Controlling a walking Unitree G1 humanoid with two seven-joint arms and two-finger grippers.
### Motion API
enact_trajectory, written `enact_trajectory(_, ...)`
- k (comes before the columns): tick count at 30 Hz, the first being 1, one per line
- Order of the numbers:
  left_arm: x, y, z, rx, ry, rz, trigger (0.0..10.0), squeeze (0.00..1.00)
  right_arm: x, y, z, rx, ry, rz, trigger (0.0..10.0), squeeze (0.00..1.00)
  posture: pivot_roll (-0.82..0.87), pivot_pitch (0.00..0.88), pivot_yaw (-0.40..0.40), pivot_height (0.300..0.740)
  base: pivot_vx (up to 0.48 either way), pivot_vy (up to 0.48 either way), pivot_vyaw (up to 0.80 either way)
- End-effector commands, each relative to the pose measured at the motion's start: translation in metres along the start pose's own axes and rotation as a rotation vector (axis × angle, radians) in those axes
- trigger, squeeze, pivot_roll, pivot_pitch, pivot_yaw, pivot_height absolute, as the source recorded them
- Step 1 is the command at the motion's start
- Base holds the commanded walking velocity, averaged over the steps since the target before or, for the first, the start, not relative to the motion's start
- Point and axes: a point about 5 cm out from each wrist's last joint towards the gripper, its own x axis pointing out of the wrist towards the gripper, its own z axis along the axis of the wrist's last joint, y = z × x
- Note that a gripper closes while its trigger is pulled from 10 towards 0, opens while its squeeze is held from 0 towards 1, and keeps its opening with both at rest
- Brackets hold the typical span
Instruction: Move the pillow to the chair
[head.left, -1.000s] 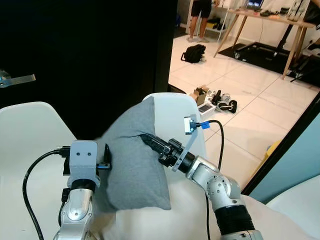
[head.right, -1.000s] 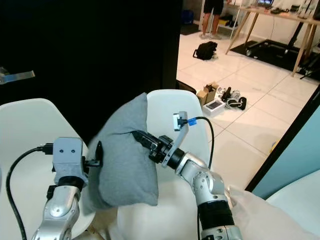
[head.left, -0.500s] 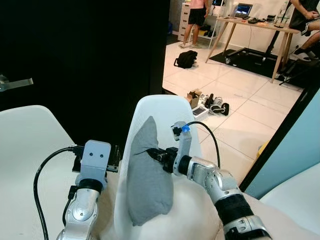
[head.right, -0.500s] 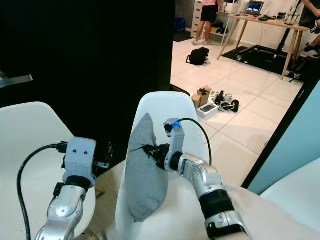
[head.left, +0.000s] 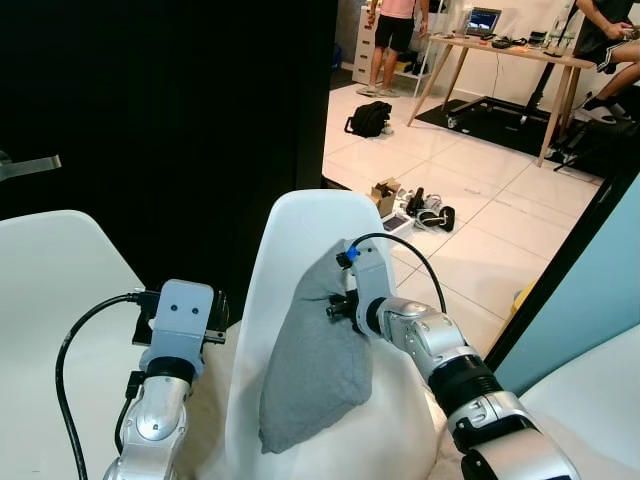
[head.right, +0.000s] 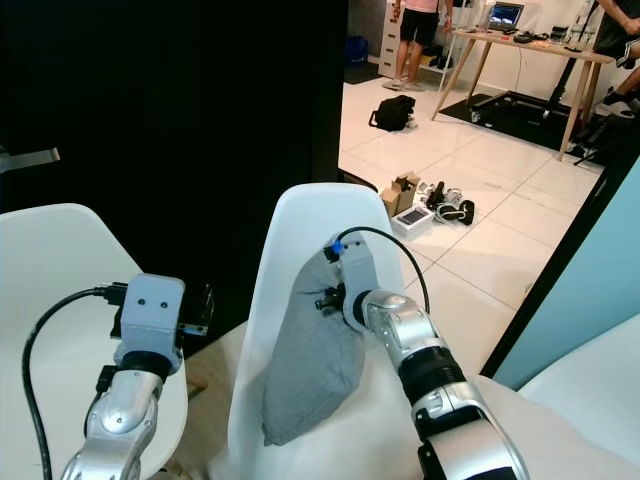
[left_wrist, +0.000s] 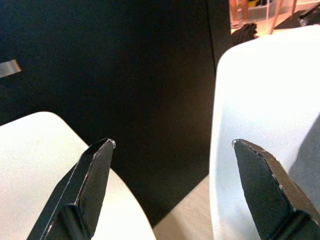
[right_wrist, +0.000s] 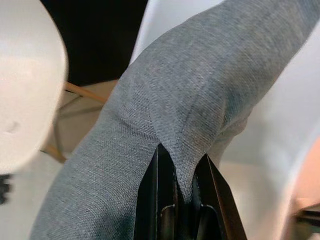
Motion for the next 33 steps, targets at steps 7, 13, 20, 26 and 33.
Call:
enact_trajectory(7,0.001,0.001,0.0,0.032,0.005,0.015,10.0,0.0,0.005,0.006,-0.003,-0.097,0.03,0.016,10.0,0.0,0.14,0.0,-0.043,0.625,0.0,0.0,0.0)
enact_trajectory(13,0.001,0.001,0.0,0.029,0.004,0.017,10.0,0.0,0.007,0.006,-0.009,-0.227,0.1,0.034,10.0,0.0,0.13,0.0,-0.045,0.61,0.0,0.0,0.0)
enact_trajectory(20,0.002,0.003,0.003,0.023,-0.004,0.027,10.0,0.0,0.009,0.0,-0.009,-0.415,0.157,-0.044,10.0,0.0,0.14,0.0,-0.047,0.585,0.0,0.0,0.0)
enact_trajectory(26,0.003,0.003,0.005,0.02,-0.008,0.028,10.0,0.0,0.013,0.008,-0.006,-0.459,0.15,-0.002,10.0,0.0,0.14,0.0,-0.047,0.57,0.0,0.0,0.0)
enact_trajectory(33,0.005,0.002,0.009,0.011,-0.022,0.029,10.0,0.0,0.019,0.038,-0.005,-0.504,0.131,0.177,10.0,0.0,0.15,0.0,-0.05,0.555,0.0,0.0,0.0)
